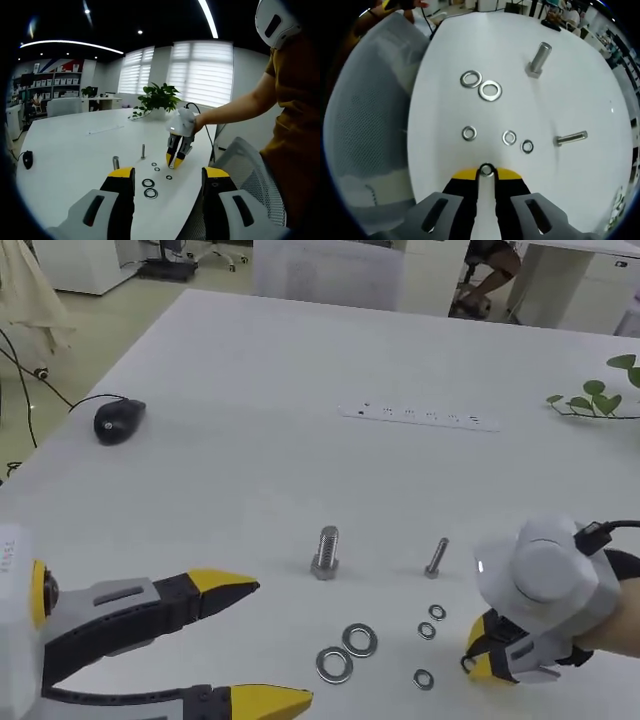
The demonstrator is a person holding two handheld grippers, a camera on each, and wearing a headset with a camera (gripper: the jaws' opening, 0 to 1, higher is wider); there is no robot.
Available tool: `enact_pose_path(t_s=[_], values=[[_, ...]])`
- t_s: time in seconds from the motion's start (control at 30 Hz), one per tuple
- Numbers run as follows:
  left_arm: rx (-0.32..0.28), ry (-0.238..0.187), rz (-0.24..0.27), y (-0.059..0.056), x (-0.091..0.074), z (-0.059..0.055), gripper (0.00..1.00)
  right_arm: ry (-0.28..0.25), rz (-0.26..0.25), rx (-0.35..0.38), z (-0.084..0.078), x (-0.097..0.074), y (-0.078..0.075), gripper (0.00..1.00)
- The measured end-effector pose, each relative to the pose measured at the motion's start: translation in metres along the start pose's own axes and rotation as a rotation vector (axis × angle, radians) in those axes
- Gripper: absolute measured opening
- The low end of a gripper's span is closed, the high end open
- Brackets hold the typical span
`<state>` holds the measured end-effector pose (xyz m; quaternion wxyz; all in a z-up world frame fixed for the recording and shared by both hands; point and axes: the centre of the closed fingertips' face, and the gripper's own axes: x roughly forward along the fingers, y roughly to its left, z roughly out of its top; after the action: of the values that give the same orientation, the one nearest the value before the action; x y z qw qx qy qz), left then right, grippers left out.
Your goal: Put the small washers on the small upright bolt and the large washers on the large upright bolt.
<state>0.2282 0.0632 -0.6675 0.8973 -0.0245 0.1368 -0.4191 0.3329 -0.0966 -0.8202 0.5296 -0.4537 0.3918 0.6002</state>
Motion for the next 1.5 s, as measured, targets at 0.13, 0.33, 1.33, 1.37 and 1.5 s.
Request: enact_pose_path(t_s=[0.13,0.33,1.33,1.37,1.5], values=[[-0.002,-0.001,0.003,0.001,0.001,0.000,0.53,-0.014,-0.022,-0.005,0.006,-0.015,-0.009,0.12],[-0.003,-0.008,0.002,0.002,0.005,0.001,0.53,-0.037,-0.074,-0.012,0.021,-0.044,-0.039,0.12],[-0.032,-0.003,0.025,0.007,0.006,-0.005,0.52,-0.016,-0.119,-0.042,0.049,-0.052,-0.103,0.12],[-0.032,-0.002,0.026,0.007,0.005,-0.005,0.52,-0.009,-0.122,-0.051,0.048,-0.051,-0.103,0.12],[-0.033,-0.007,0.030,0.008,0.005,-0.004,0.52,0.006,-0.119,-0.058,0.046,-0.048,-0.103,0.12]])
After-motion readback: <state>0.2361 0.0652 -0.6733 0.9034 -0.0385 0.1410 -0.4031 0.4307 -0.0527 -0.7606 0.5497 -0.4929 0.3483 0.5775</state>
